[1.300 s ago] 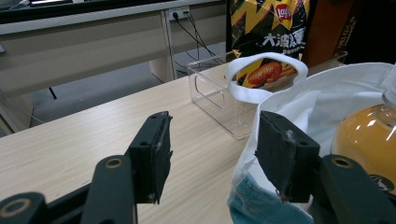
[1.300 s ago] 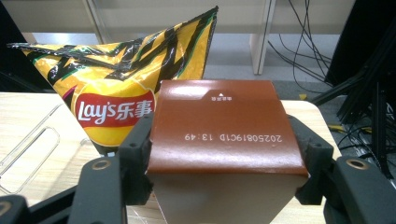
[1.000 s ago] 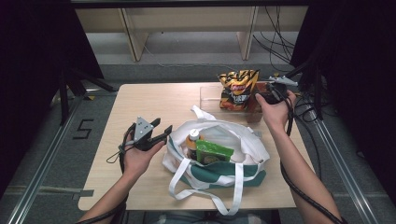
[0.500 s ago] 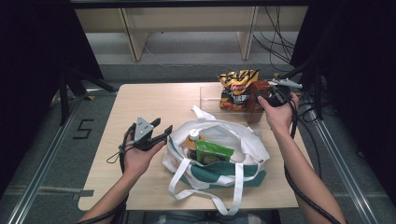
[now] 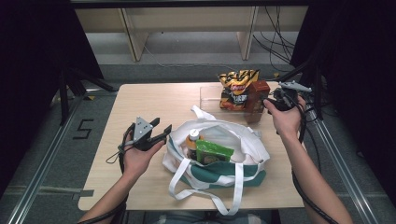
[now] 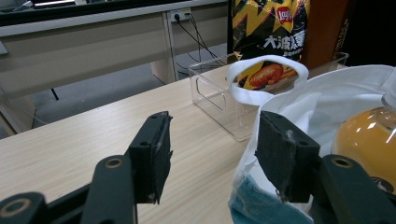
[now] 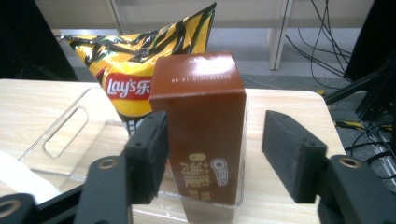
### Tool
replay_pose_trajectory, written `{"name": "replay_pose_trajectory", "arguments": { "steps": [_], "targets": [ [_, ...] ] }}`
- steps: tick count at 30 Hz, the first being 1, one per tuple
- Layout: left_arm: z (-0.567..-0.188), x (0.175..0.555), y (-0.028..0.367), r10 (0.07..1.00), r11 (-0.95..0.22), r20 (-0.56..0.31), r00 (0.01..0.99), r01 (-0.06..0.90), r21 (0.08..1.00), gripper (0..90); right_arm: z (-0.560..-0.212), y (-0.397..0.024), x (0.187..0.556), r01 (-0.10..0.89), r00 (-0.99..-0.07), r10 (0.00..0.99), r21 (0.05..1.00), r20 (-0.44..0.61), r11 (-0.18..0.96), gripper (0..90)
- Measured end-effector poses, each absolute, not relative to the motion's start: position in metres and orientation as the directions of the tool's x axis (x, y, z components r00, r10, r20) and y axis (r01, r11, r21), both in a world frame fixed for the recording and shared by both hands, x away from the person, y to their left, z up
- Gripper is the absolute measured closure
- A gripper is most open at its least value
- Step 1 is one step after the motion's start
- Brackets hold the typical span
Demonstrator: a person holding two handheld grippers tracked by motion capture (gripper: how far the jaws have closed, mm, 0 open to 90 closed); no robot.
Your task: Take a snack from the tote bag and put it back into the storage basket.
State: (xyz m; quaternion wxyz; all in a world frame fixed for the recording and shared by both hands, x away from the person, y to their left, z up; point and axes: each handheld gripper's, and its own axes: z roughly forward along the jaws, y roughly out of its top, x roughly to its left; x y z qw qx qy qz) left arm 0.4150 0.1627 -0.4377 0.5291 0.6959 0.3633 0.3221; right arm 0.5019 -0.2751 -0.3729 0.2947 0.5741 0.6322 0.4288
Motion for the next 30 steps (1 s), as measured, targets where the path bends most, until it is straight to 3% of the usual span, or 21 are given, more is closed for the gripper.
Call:
{"name": "replay_pose_trajectory", "arguments": {
  "steps": [20,30],
  "targets": [
    [-0.436,0.413,0.162,0.846,-0.171,0.064,0.53,0.154,0.973,44.2,-0.366,-0.279,0.467,0.433,-0.274,0.957,0.9,0.092,0.038,73.1],
    [-0.435,0.413,0.163,0.844,-0.159,0.059,0.532,0.143,0.977,44.1,-0.368,-0.282,0.448,0.426,-0.33,0.939,0.903,0.098,0.055,74.1]
  ]
}}
